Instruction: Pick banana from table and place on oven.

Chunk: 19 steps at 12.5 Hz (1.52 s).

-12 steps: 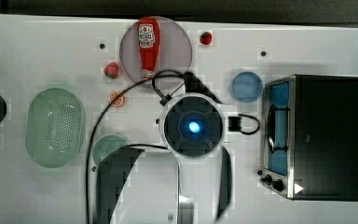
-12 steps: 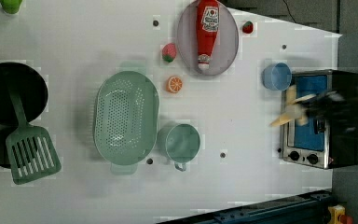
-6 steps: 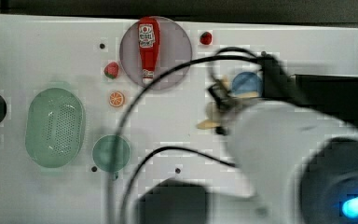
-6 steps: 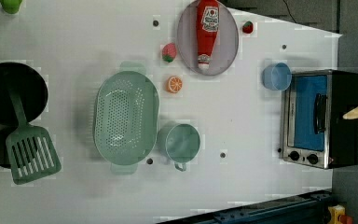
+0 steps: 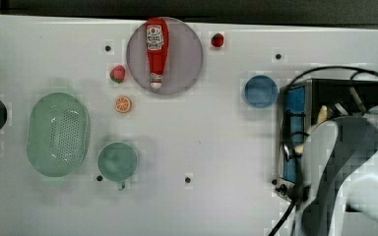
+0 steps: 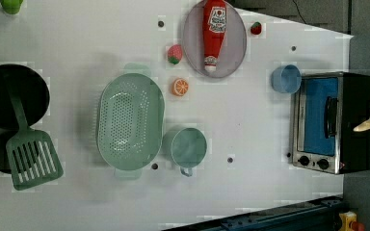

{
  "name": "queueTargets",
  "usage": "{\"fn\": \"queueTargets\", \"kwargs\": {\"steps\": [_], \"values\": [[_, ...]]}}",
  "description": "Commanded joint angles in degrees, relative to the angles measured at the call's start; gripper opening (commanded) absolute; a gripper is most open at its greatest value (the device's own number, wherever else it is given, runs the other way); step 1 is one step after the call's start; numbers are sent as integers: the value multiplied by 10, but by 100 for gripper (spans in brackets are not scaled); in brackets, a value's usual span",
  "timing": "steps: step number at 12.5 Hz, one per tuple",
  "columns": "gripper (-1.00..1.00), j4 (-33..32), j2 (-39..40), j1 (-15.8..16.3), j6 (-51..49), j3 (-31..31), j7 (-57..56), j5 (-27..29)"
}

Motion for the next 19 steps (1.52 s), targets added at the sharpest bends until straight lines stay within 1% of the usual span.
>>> {"fn": "queueTargets", "kwargs": {"steps": [1,3,4,7,10,11,13,15,16,19], "values": [[-53,31,30,1,25,-28,-140,-9],[-53,46,68,1,27,-48,-173,-9],[-44,50,83,1,34,-54,-181,-9],[21,51,101,0,64,-58,-208,-9],[88,51,101,0,64,-58,-208,-10],[100,54,97,2,59,-55,-209,-10],[100,63,73,15,27,-39,-209,-10],[100,66,32,34,-42,-10,-193,-9],[100,66,7,43,-76,8,-155,-7],[100,62,-65,67,-137,73,38,-7]]}}
